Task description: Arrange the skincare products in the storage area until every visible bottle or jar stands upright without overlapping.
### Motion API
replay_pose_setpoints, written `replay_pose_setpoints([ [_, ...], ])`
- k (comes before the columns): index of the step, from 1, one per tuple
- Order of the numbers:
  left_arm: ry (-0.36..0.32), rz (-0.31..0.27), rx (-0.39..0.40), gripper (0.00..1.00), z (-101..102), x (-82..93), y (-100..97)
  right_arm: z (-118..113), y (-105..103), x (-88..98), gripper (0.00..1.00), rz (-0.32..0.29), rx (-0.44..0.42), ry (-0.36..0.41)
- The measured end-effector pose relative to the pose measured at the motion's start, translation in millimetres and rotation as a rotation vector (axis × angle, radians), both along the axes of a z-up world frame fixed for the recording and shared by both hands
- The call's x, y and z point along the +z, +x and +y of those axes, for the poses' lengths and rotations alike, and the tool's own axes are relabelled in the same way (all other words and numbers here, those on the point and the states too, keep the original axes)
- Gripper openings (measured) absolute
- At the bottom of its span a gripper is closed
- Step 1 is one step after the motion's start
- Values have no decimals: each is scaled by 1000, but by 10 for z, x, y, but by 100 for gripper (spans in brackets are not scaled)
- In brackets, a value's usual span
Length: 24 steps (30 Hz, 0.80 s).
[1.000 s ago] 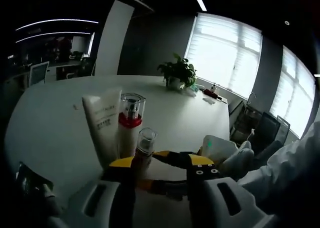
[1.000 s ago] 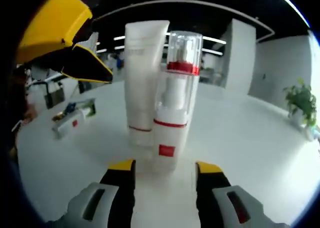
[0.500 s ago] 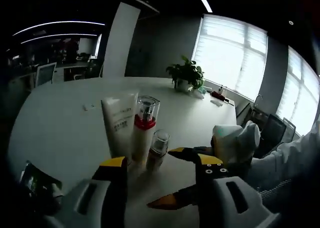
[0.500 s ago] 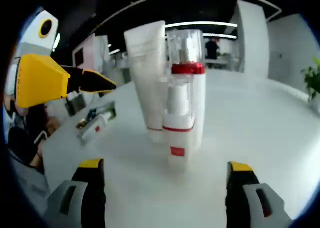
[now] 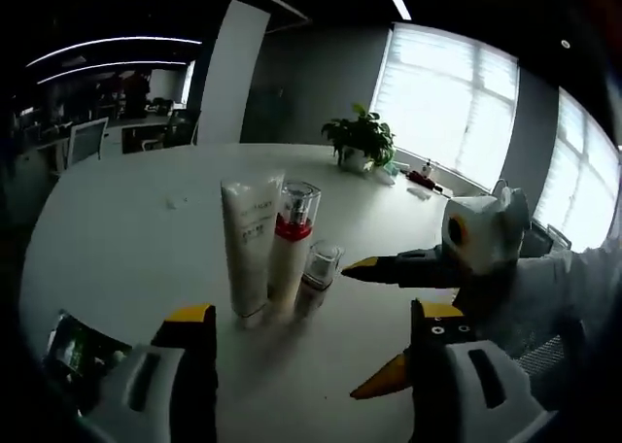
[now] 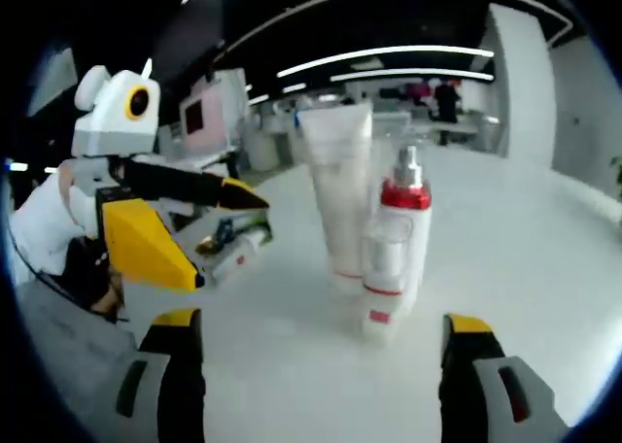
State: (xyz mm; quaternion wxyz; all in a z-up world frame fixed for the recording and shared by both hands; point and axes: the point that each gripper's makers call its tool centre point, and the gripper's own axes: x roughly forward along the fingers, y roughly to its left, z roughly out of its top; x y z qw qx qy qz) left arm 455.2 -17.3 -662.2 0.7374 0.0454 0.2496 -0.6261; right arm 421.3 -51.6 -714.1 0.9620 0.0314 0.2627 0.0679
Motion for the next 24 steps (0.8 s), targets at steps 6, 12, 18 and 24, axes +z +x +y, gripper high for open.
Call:
replay_pose_setpoints([
  [6,25,-6,-13,87,169,-4,-21,91,-52,180,100,-16,15,39],
  [12,56,-6,-7,92,376,-47,-25,125,-87,254,100,-17,37,-4],
  [18,67,18,16,95,566,-66,55,173,-90,303,100,-21,52,-8],
  [24,97,21,70,97,784,-142,153,198,-92,303,100,-23,64,-27],
])
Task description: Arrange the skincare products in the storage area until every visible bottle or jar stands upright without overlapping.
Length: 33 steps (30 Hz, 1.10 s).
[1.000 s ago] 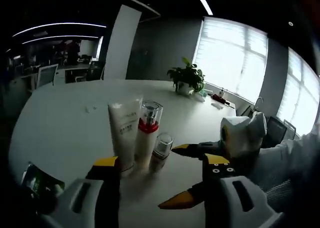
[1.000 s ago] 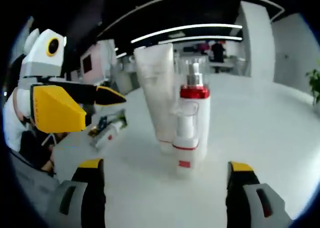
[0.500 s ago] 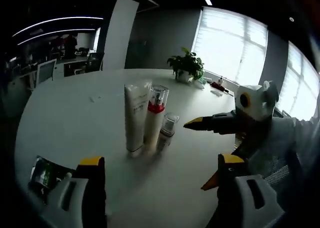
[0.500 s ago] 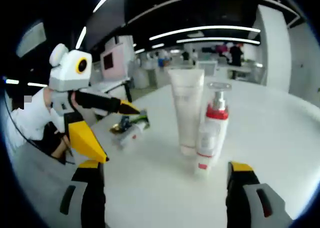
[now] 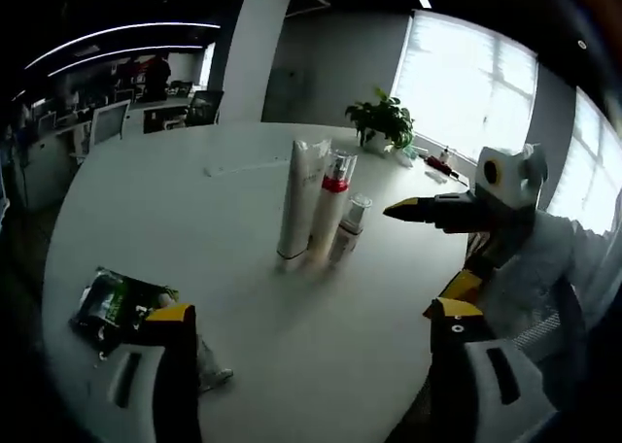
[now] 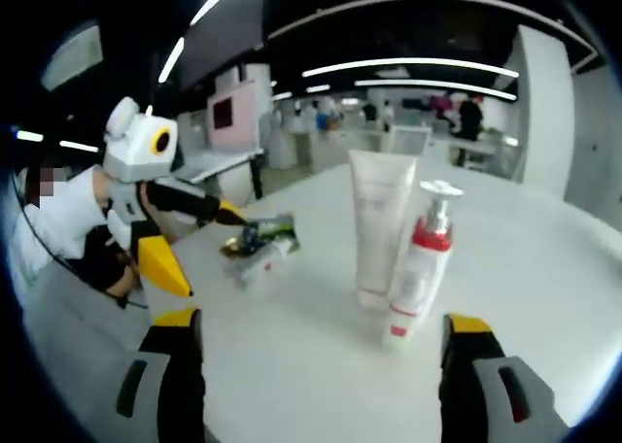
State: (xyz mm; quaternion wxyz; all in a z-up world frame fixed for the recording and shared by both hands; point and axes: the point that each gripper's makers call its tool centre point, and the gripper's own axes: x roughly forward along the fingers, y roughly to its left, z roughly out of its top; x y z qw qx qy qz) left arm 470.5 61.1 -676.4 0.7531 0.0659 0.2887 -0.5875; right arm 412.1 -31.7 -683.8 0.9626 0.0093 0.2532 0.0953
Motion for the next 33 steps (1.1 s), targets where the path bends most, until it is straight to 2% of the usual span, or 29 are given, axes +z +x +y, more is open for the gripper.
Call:
replay_pose_setpoints([
  [5,0,10,35,98,127,-22,37,45,-43,-41,100,17,24,-9],
  [10,15,20,45,99,211,-66,16,30,-50,-35,100,9,15,-1],
  [19,6,30,48,99,196,-51,5,7,-54,-27,100,15,22,-34],
  [21,12,29,58,99,215,-66,26,27,-64,-22,100,19,28,-18],
  [26,12,30,48,99,260,-76,12,39,-75,-78,100,31,36,-47],
  [33,17,32,67,99,383,-90,55,74,-86,-89,100,44,51,-41],
])
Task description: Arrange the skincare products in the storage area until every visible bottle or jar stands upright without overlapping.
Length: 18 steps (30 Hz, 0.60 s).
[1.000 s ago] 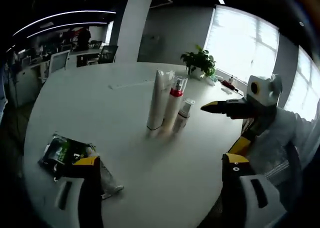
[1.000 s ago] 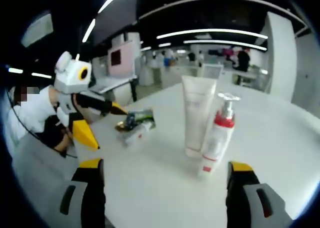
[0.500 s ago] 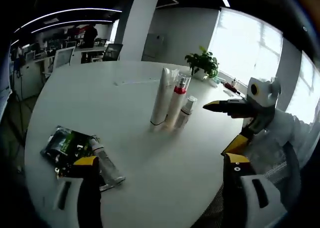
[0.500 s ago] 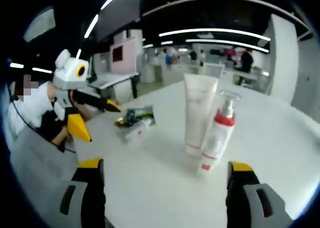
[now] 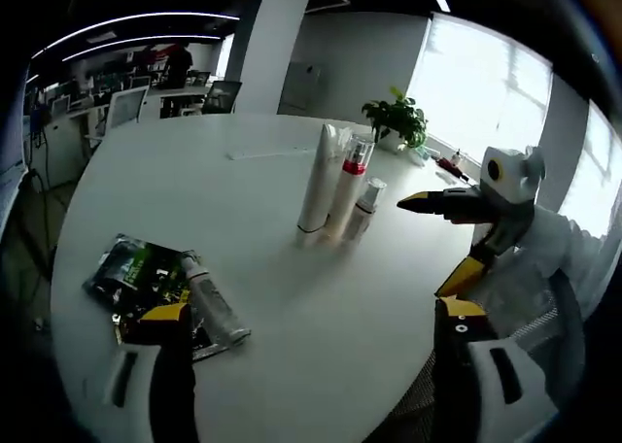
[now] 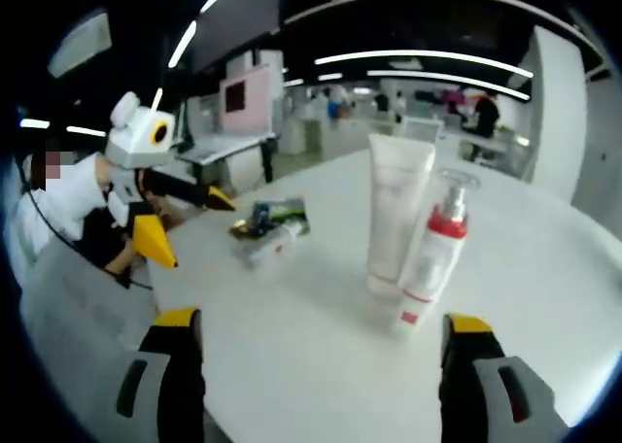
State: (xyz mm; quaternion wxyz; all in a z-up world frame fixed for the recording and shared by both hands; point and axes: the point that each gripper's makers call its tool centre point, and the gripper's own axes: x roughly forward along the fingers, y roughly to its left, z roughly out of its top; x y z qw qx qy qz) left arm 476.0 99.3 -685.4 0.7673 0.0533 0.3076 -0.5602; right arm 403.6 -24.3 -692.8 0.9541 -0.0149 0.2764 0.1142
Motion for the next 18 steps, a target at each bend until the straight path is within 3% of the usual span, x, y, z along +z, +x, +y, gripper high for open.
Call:
replay_pose_setpoints([
  [4,11,-3,29,99,71,-27,42,41,-13,-6,100,19,6,30],
  [7,-3,-5,30,99,122,-2,60,30,-19,-2,100,17,9,1],
  [18,-28,-7,41,99,192,43,17,80,-16,42,100,11,14,6],
])
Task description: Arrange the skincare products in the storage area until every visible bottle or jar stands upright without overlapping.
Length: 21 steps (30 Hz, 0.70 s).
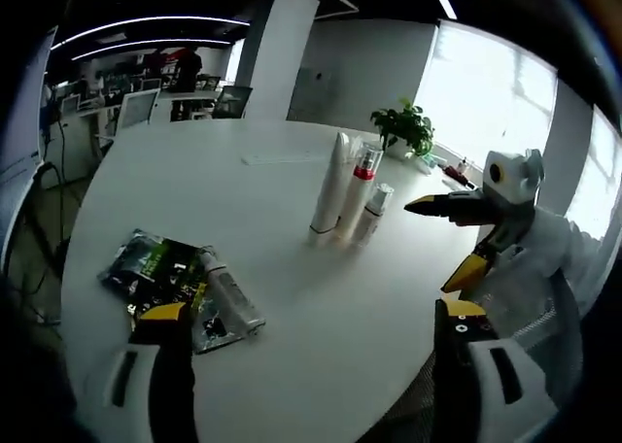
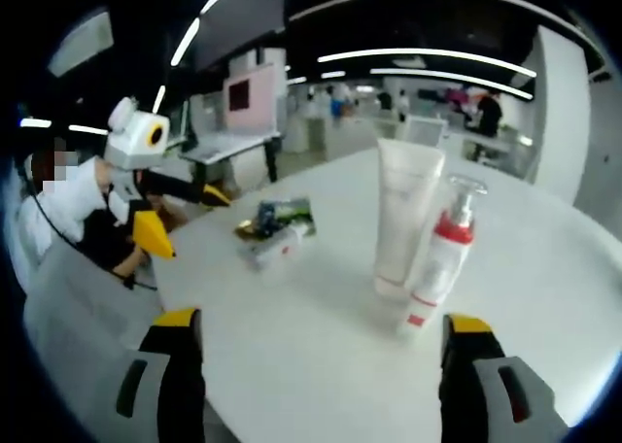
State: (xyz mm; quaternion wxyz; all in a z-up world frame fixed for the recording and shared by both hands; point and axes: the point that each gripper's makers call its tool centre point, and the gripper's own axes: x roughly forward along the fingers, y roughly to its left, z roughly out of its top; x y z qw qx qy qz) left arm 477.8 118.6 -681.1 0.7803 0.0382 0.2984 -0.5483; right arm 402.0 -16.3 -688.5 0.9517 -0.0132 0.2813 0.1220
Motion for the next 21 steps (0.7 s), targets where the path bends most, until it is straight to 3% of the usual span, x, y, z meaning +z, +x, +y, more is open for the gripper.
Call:
replay_pose_setpoints([
  [21,-3,-13,34,99,202,25,19,172,38,81,100,-14,30,-6],
])
